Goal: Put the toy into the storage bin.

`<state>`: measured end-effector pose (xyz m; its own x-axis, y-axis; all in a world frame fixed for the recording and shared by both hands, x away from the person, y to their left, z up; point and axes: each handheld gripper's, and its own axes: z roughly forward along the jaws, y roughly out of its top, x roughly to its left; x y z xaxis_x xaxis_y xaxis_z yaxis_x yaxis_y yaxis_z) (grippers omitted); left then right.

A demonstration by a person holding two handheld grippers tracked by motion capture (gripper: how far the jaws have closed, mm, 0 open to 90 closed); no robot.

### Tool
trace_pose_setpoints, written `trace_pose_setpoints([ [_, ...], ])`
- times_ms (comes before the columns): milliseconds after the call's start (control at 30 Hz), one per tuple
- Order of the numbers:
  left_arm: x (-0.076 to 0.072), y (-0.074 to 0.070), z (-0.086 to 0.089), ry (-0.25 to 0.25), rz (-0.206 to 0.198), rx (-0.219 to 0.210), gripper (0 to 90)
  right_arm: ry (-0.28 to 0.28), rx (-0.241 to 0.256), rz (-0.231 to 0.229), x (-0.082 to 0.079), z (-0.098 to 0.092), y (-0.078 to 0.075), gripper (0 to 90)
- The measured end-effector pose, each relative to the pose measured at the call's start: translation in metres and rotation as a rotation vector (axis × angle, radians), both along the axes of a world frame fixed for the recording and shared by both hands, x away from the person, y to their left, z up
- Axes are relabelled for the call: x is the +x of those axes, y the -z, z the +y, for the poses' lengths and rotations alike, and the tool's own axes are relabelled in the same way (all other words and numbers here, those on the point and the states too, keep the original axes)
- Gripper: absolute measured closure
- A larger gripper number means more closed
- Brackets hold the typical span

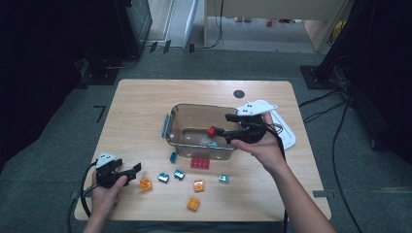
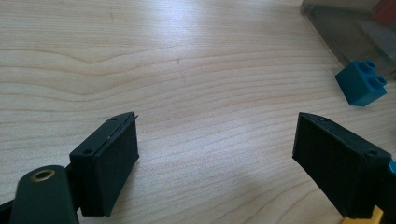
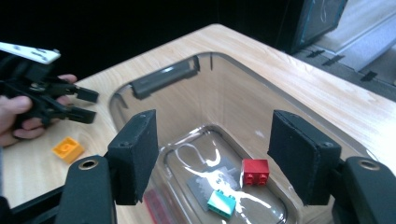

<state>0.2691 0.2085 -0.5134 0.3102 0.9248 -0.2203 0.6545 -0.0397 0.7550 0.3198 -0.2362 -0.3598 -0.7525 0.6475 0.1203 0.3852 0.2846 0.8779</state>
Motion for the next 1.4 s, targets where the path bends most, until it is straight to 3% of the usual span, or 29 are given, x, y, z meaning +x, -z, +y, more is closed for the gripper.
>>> trace_pose_setpoints([
  [300,0.0,0.0,0.0,-0.001,0.003,0.001,14.2,-0.011,0.035,-0.061,-0.035,-0.023,-0.02,31.8],
  [600,0.0,0.0,0.0,-0.006,0.002,0.0,14.2,-0.013,0.031,-0.082,-0.06,-0.039,-0.02,31.1],
  [967,0.0,0.0,0.0,-0.008,0.003,0.003,14.1,-0.051,0.031,-0.059,-0.096,-0.047,0.007,33.2],
  [1133,0.0,0.0,0.0,-0.007,0.003,0.005,14.2,-0.062,0.027,-0.052,-0.103,-0.048,0.017,34.1],
  [1400,0.0,0.0,0.0,-0.008,0.003,0.004,14.2,-0.089,0.031,-0.011,-0.111,-0.044,0.047,36.0],
])
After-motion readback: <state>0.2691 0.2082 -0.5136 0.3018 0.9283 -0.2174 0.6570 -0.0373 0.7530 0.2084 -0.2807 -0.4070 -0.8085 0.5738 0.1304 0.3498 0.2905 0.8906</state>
